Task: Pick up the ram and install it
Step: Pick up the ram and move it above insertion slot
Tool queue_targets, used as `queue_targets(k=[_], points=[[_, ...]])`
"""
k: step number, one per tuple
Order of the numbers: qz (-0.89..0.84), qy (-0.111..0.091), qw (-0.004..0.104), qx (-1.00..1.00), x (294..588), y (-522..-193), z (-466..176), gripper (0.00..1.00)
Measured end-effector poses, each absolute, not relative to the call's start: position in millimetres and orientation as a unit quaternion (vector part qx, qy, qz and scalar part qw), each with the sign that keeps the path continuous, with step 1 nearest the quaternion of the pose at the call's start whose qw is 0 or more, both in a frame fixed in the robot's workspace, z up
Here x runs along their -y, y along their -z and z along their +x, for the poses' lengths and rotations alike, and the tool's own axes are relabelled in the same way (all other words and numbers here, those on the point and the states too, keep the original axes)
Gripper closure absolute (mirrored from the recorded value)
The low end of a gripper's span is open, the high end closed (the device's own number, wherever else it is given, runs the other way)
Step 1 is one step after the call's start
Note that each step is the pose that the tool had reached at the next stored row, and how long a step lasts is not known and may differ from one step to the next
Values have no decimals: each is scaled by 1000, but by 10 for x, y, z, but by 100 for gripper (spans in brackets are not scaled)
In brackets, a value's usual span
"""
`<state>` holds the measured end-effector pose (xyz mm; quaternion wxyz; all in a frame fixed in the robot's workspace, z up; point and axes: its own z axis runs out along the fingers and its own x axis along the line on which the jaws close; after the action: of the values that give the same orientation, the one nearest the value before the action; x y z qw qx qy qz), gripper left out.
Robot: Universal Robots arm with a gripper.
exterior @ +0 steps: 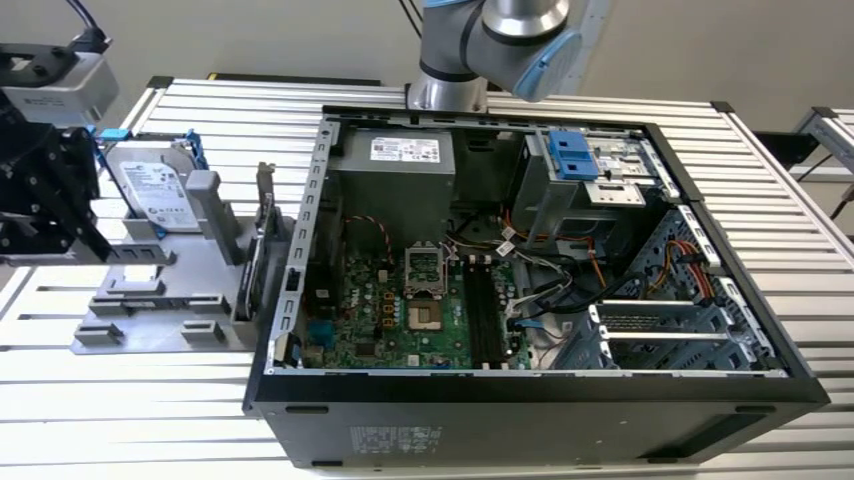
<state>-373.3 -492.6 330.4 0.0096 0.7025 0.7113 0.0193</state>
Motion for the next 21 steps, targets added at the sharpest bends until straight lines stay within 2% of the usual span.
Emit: queue_targets(k=[21], points=[[703,-19,10,-711,4926,-3484,-3733,100]])
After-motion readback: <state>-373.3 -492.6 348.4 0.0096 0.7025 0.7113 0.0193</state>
